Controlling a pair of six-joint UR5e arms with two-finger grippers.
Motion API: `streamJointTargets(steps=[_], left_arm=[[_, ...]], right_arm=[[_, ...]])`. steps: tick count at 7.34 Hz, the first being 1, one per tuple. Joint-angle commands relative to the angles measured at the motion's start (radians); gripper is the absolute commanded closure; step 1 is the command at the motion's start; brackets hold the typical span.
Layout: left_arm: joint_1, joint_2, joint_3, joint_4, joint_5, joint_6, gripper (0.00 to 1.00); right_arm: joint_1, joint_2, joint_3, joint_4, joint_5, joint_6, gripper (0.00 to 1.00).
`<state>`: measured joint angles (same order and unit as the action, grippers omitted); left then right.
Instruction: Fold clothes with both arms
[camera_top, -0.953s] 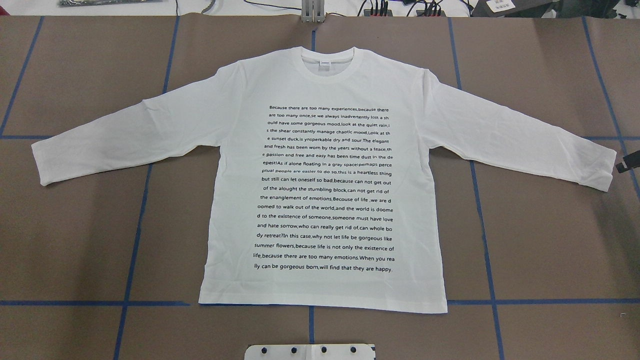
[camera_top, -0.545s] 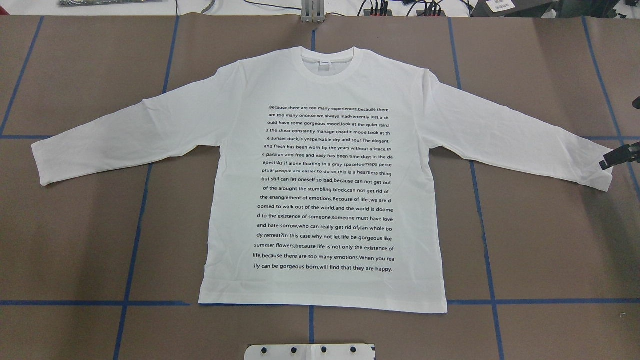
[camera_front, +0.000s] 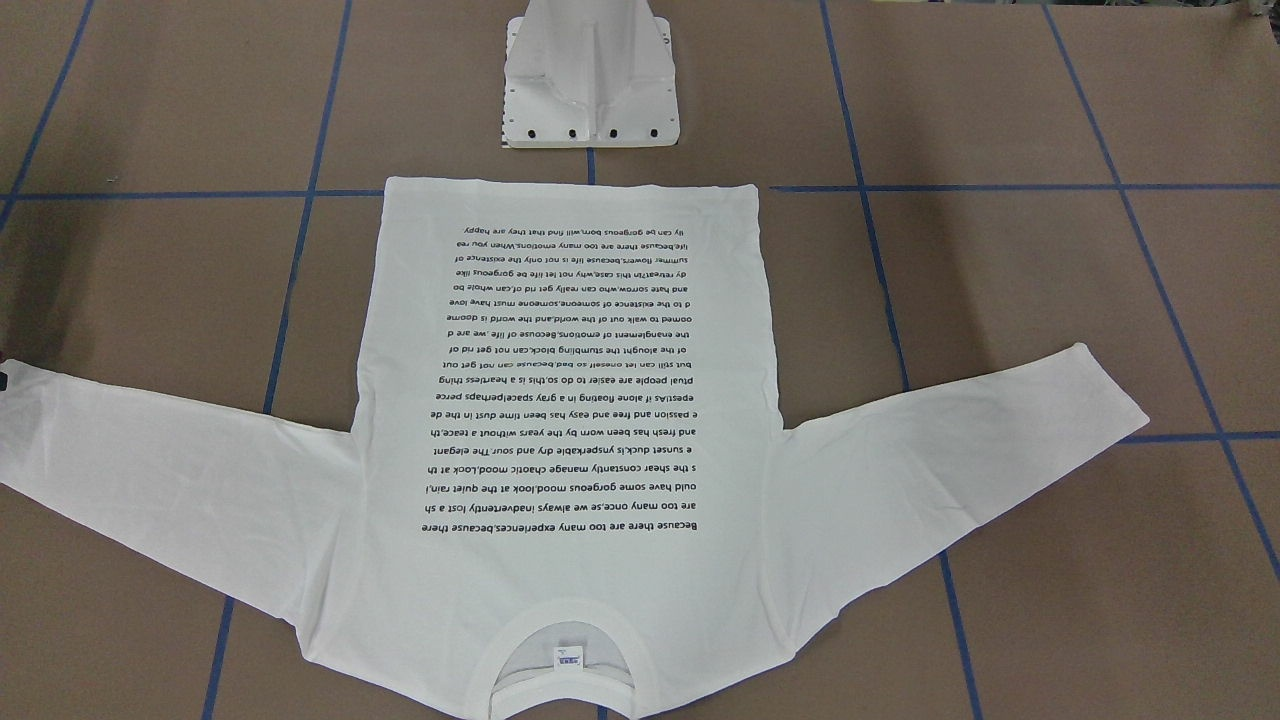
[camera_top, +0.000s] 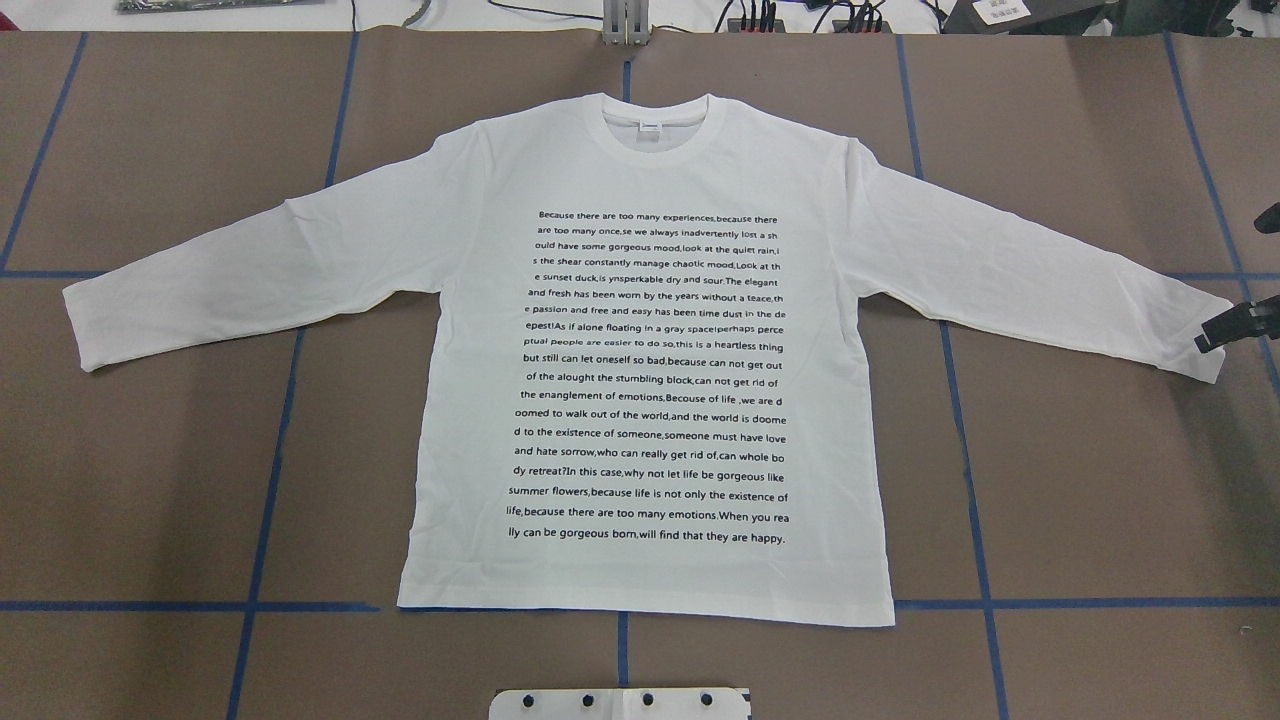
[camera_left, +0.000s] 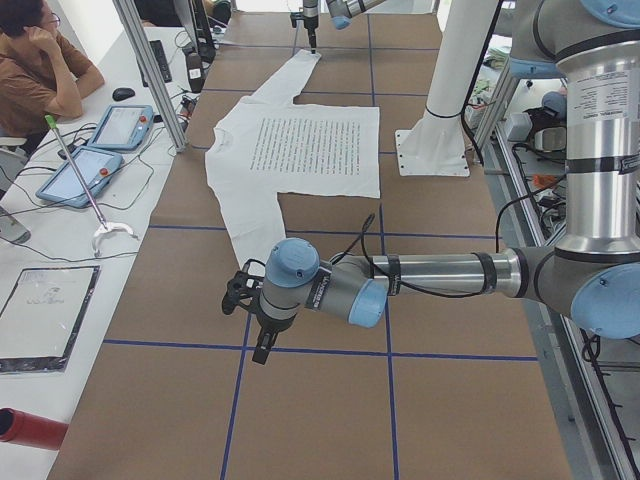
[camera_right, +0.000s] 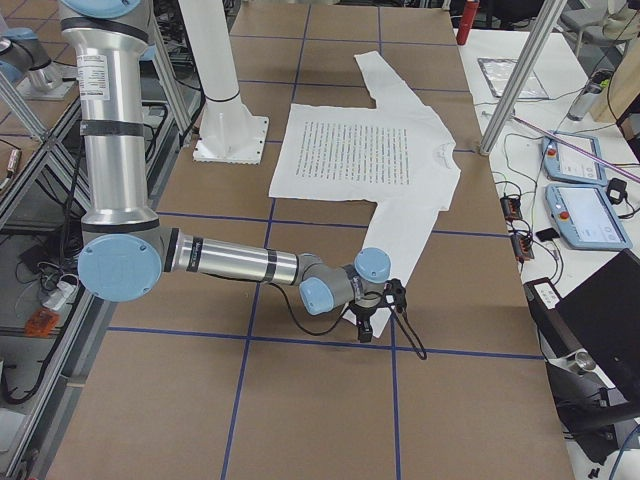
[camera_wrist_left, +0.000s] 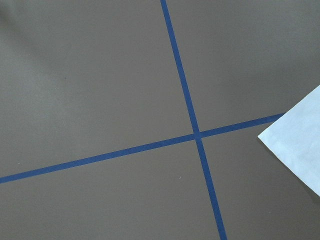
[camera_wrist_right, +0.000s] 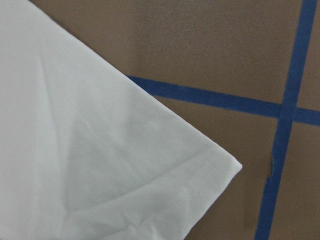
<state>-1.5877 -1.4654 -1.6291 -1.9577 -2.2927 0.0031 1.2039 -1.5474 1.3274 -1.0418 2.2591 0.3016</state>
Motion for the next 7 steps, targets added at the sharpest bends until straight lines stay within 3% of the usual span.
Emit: streamJointTargets(steps=[1,5,7], left_arm=[[0.000,-0.001,0.000,-0.003,-0.001,0.000,0.00],[0.000,-0.004,-0.003,-0.003,-0.001,0.000,0.00],[0.000,-0.010,-0.006,-0.003,0.001,0.000,0.00]], right_arm=[[-0.009,0.013,-0.011,0.000,0.004,0.002,0.13],[-0.021,0.017,-0.022,0.000,0.005,0.002,0.22],[-0.021,0.023,-0.022,0.000,0.007,0.002,0.51]])
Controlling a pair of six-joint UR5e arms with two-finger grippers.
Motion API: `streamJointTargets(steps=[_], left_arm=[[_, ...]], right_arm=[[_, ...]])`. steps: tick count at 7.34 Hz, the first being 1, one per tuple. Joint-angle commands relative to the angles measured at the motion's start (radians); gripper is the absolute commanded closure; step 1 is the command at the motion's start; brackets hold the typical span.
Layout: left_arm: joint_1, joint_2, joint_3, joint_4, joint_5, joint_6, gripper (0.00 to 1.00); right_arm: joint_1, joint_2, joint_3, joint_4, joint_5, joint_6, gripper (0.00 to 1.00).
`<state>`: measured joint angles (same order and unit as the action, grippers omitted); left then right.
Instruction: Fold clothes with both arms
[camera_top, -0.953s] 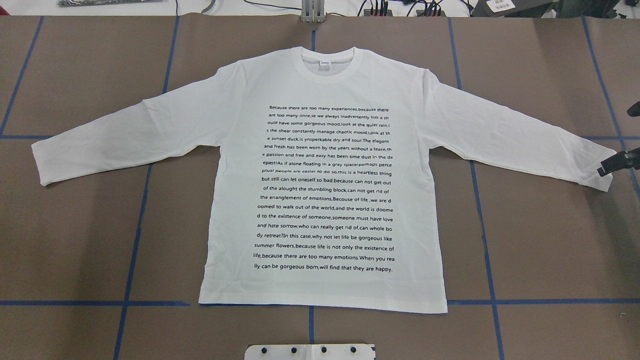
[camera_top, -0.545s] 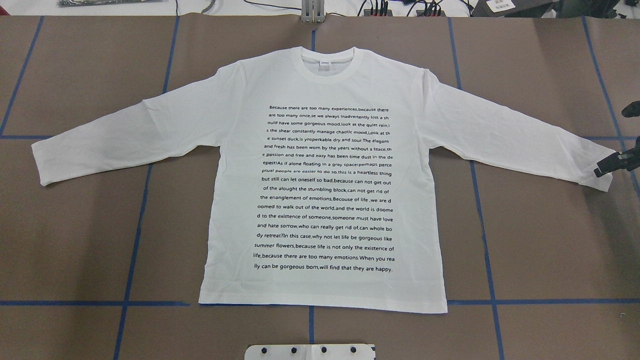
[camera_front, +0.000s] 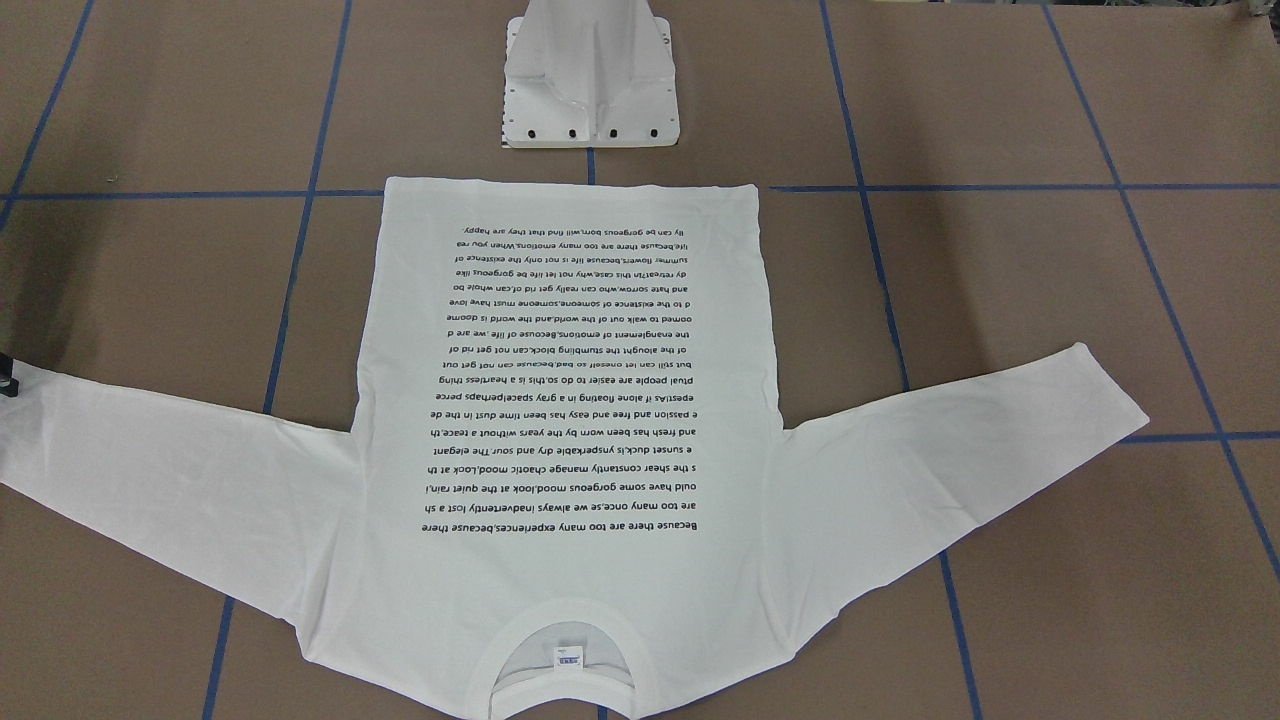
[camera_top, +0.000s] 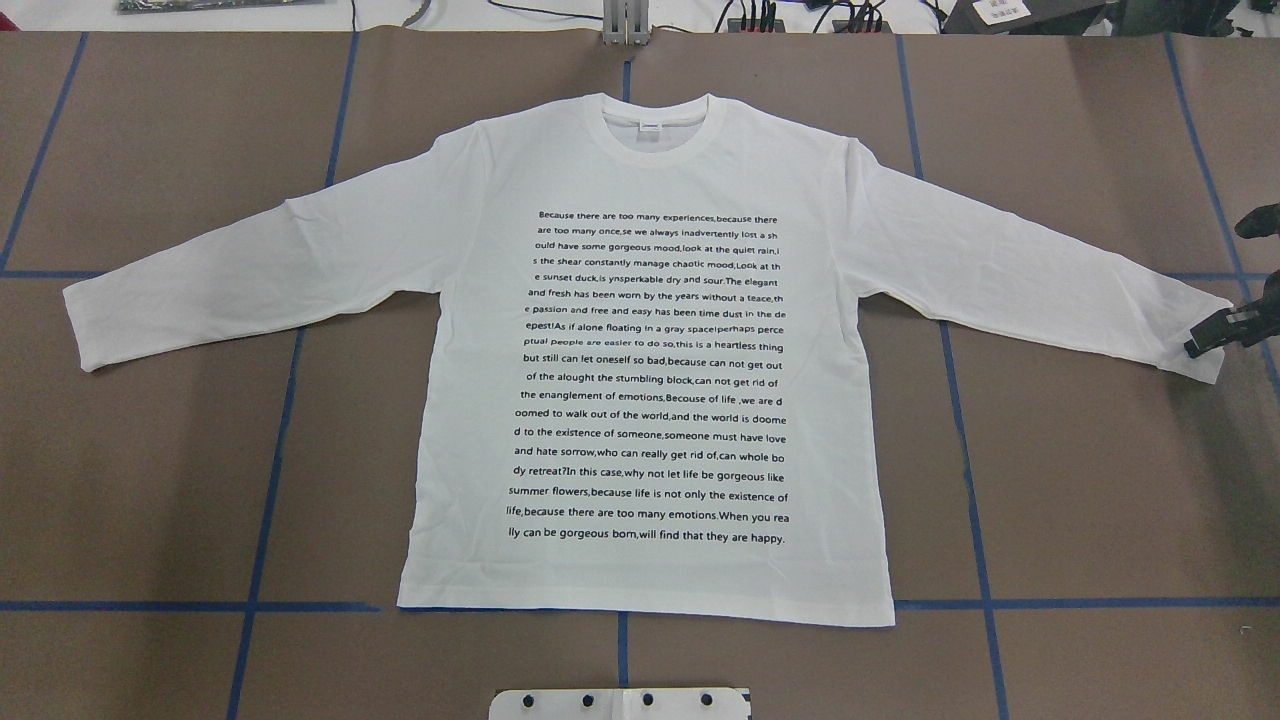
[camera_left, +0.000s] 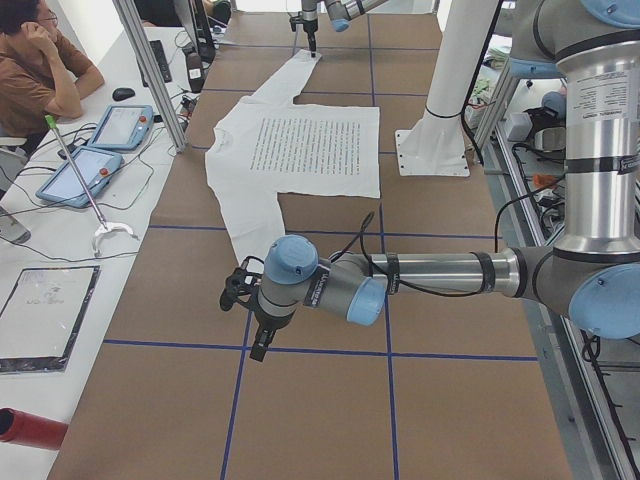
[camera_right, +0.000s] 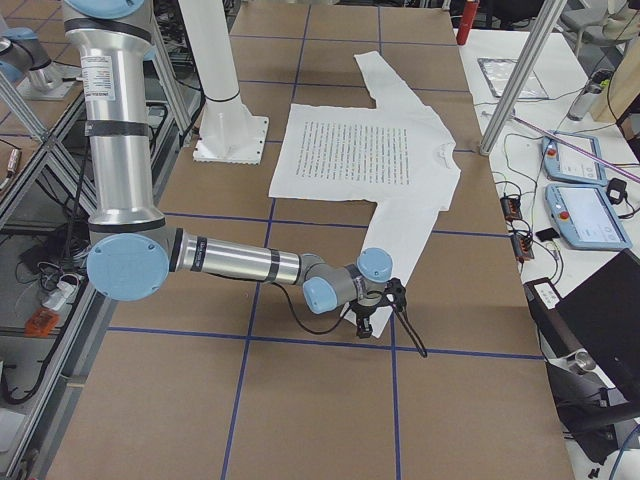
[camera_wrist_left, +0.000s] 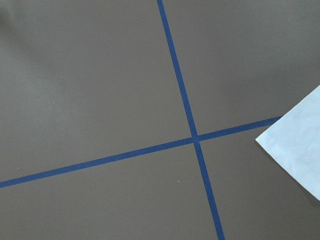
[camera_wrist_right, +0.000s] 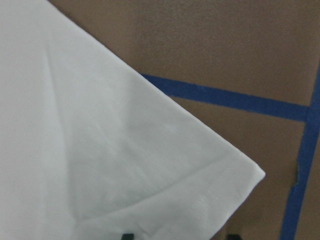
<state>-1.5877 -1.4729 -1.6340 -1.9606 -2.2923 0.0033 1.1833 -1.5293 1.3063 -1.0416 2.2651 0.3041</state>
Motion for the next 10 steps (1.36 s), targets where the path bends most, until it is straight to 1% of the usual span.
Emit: streamJointTargets(steps=[1,2,3,4,5,6,7,8,9,10], left_arm=[[0.000,-0.003,-0.003,0.000,-0.001,-0.002,0.00],[0.000,-0.003,-0.001,0.000,-0.001,-0.002,0.00],[0.000,-0.003,-0.001,0.000,0.001,-0.002,0.00],[0.000,-0.003,-0.001,0.000,-0.001,-0.002,0.00],[0.000,-0.003,-0.001,0.000,-0.001,-0.002,0.00],[0.000,-0.003,-0.003,0.000,-0.001,-0.005,0.00],[0.000,-0.003,-0.004,0.000,-0.001,-0.005,0.01],[0.000,-0.004,-0.004,0.000,-0.001,-0.005,0.00],[0.000,-0.006,-0.004,0.000,-0.001,-0.005,0.00],[0.000,-0.006,-0.004,0.000,-0.001,-0.005,0.00]], right_arm=[[-0.001,0.006,-0.001,0.000,0.001,-0.002,0.67],[-0.001,0.011,0.004,0.000,0.002,-0.002,0.80],[-0.001,0.014,0.019,-0.002,0.013,-0.002,0.88],[0.002,0.030,0.021,-0.002,0.066,-0.002,0.96],[0.007,0.034,0.027,0.001,0.077,-0.002,1.00],[0.024,0.034,0.072,0.002,0.086,-0.002,1.00],[0.045,0.032,0.120,0.002,0.123,0.000,1.00],[0.068,0.047,0.161,-0.003,0.214,0.001,1.00],[0.100,0.095,0.185,-0.006,0.320,0.015,1.00],[0.108,0.157,0.203,-0.008,0.379,0.124,1.00]])
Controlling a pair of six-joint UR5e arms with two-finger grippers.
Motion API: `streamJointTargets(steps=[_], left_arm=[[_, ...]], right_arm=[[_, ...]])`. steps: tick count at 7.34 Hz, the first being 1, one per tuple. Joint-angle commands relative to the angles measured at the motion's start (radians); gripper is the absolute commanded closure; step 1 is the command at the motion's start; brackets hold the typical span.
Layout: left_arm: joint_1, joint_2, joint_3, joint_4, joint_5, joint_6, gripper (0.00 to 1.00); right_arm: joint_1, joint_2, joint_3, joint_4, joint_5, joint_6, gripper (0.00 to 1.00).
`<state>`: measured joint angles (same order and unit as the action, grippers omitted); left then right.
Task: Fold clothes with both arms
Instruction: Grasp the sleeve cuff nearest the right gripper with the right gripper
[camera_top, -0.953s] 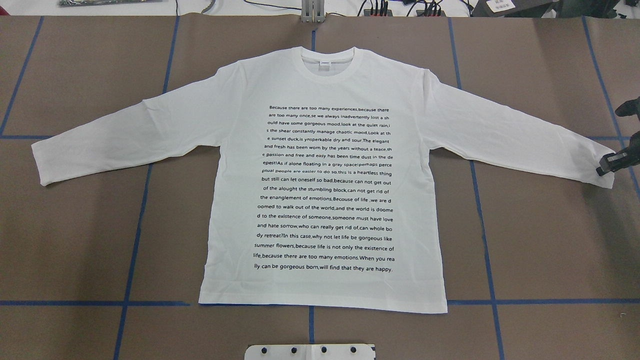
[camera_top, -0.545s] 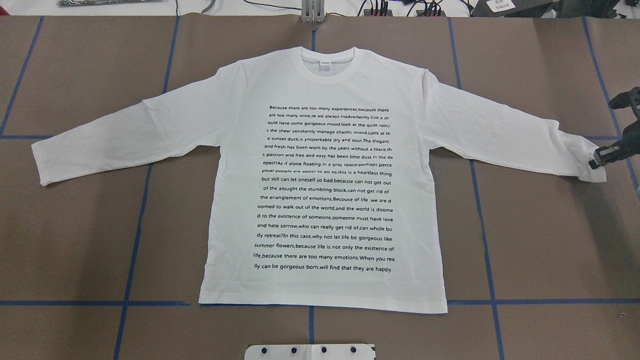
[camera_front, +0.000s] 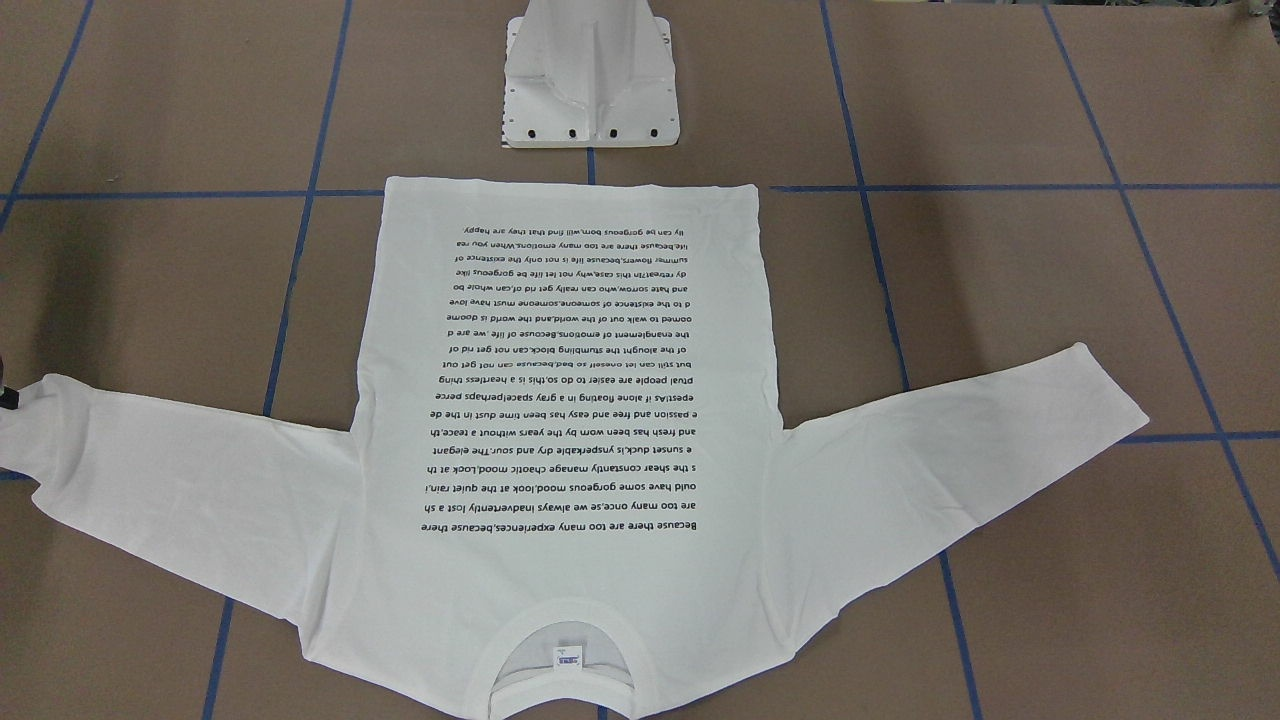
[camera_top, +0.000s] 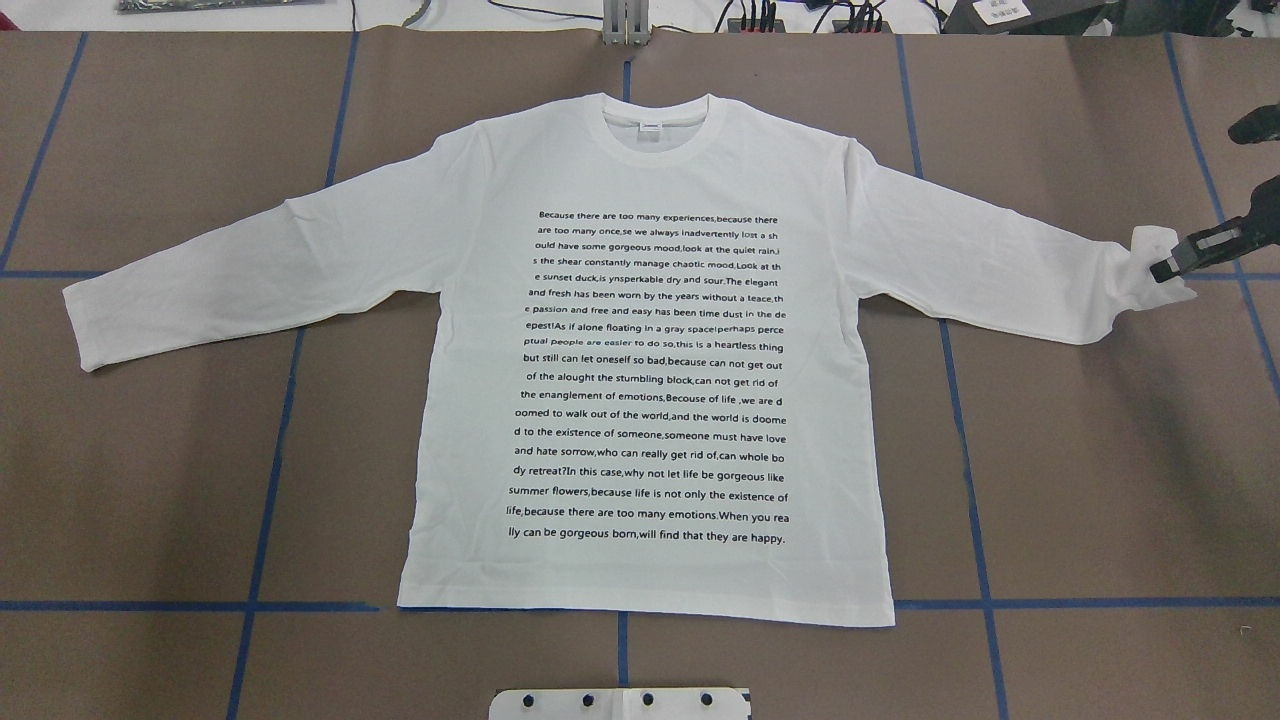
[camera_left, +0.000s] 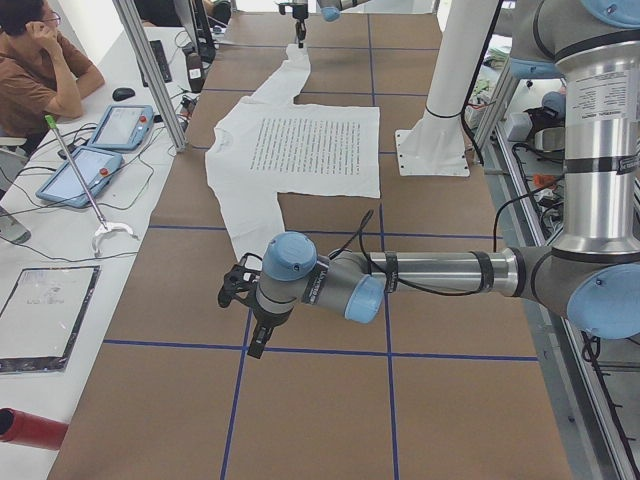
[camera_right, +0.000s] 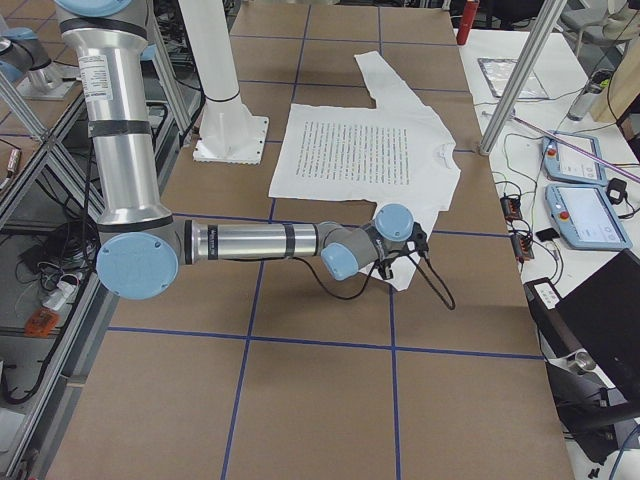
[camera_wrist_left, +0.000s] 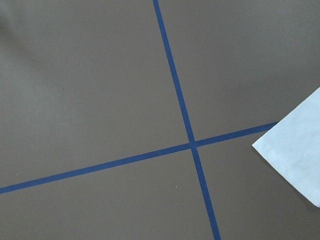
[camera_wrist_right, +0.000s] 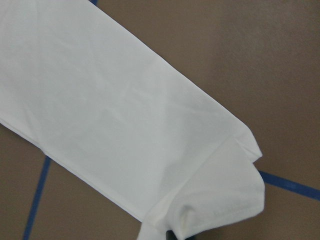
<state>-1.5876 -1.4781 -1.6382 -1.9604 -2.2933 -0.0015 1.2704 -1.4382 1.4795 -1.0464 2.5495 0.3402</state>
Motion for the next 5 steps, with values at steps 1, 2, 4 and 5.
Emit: streamJointTargets(steps=[1,2,4,5], left_arm=[[0.000,-0.001,0.000,0.000,-0.002,0.000,0.00],[0.000,0.001,0.000,0.000,-0.002,0.000,0.00],[0.000,-0.001,0.003,0.000,-0.002,0.003,0.00],[0.000,0.001,0.004,0.000,-0.002,0.003,0.00]], right_arm=[[0.017,0.152,0.042,0.005,0.110,0.276,1.00],[-0.014,0.262,0.053,0.003,0.110,0.456,1.00],[-0.129,0.428,0.054,0.006,0.081,0.659,1.00],[-0.176,0.493,0.054,0.005,0.039,0.707,1.00]])
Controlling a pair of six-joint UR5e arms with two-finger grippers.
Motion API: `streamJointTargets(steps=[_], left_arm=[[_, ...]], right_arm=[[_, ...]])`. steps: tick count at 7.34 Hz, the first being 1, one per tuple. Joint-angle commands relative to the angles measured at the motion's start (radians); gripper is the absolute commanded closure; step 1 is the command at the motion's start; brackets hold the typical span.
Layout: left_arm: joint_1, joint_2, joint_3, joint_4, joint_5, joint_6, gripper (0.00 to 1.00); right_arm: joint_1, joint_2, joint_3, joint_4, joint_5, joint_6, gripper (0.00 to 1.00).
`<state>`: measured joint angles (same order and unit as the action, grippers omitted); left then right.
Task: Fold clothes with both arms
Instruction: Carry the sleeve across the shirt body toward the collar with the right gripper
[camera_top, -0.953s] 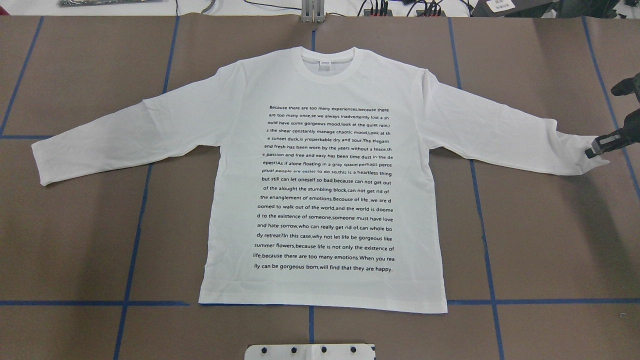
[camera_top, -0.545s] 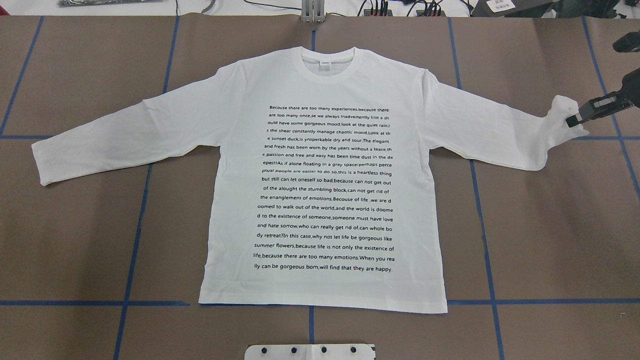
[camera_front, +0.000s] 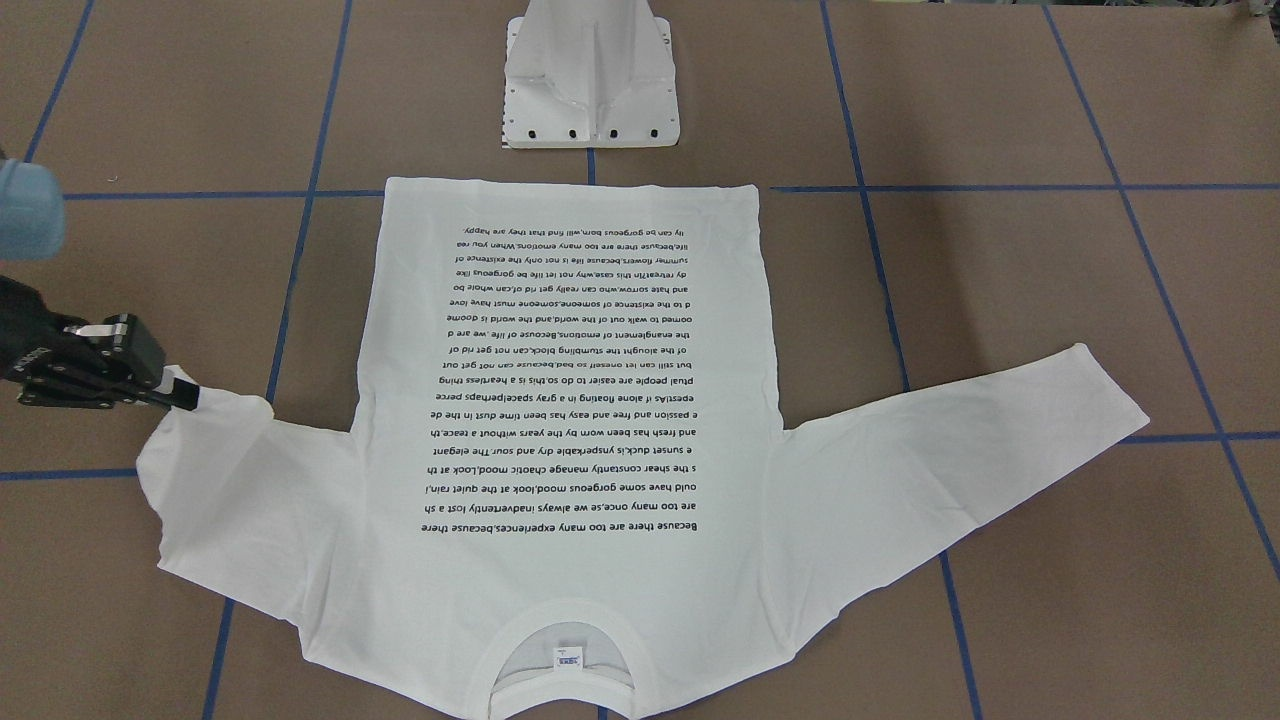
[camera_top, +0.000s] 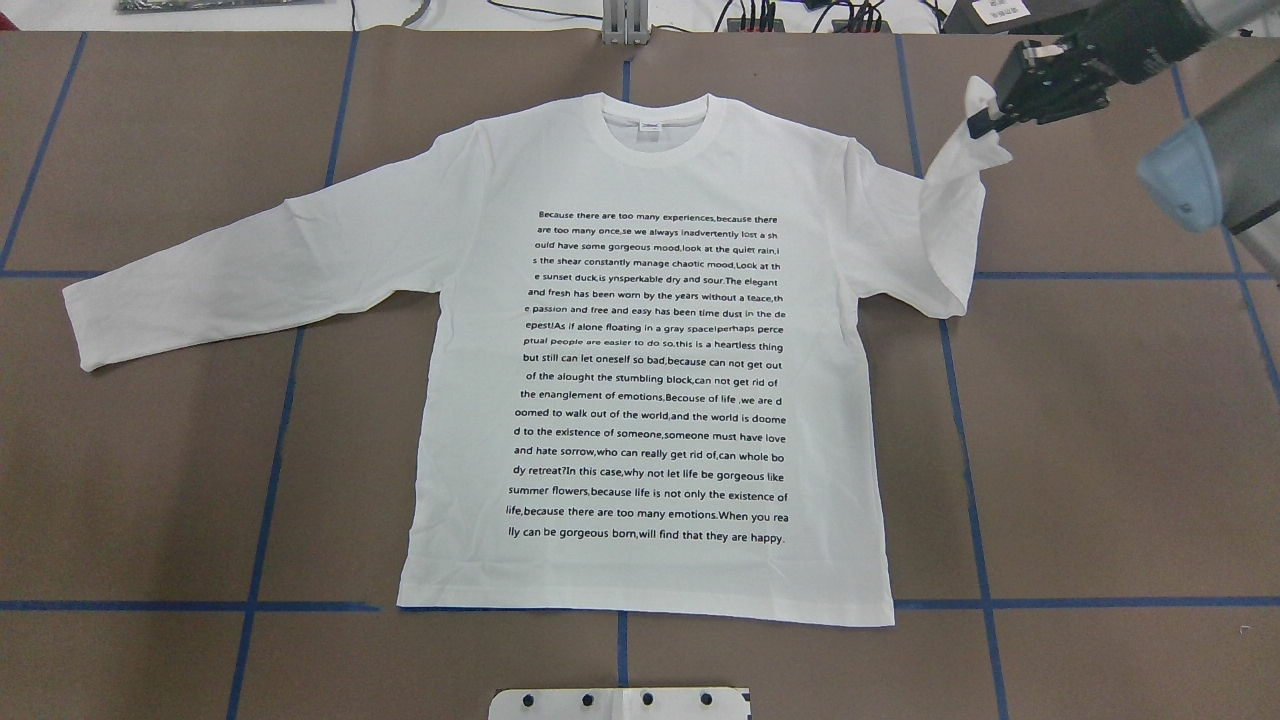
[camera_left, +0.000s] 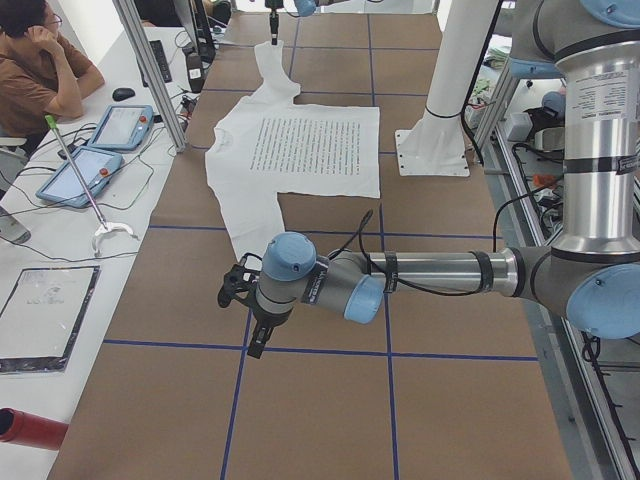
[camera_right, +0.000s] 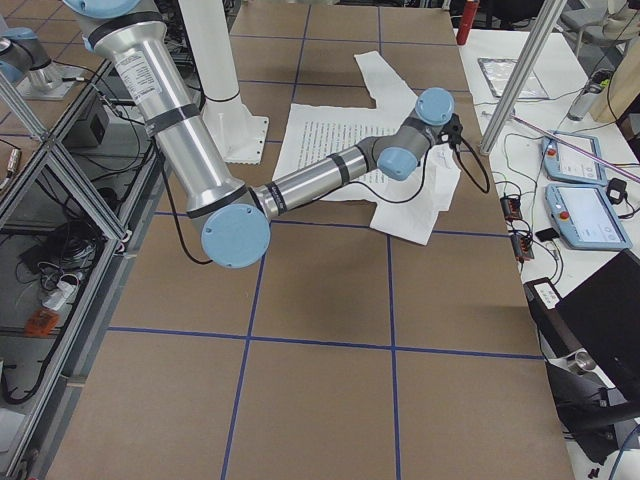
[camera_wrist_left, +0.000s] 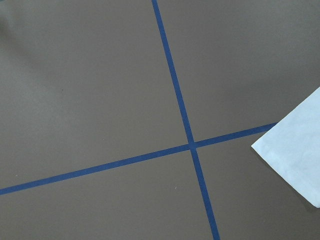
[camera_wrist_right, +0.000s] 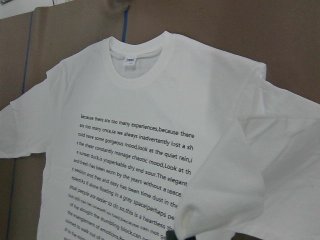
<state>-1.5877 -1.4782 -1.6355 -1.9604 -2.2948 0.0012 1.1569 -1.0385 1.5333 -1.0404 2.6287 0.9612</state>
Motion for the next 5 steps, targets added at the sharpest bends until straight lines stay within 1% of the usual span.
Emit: streamJointTargets(steps=[1,2,3,4,5], left_arm=[[0.000,0.001,0.003,0.000,0.000,0.000,0.00],[0.000,0.001,0.006,0.000,0.000,0.002,0.00],[0.000,0.001,0.008,0.000,0.000,0.003,0.00],[0.000,0.001,0.006,0.000,0.000,0.002,0.01],[0.000,0.000,0.006,0.001,0.001,0.002,0.00]], right_arm=[[-0.110,0.162,0.001,-0.009,-0.094,0.120,1.00],[-0.164,0.219,0.002,-0.007,-0.163,0.204,1.00],[-0.233,0.256,0.007,-0.012,-0.259,0.232,1.00],[-0.296,0.261,0.004,-0.013,-0.365,0.232,1.00],[-0.345,0.258,-0.013,-0.012,-0.442,0.229,1.00]])
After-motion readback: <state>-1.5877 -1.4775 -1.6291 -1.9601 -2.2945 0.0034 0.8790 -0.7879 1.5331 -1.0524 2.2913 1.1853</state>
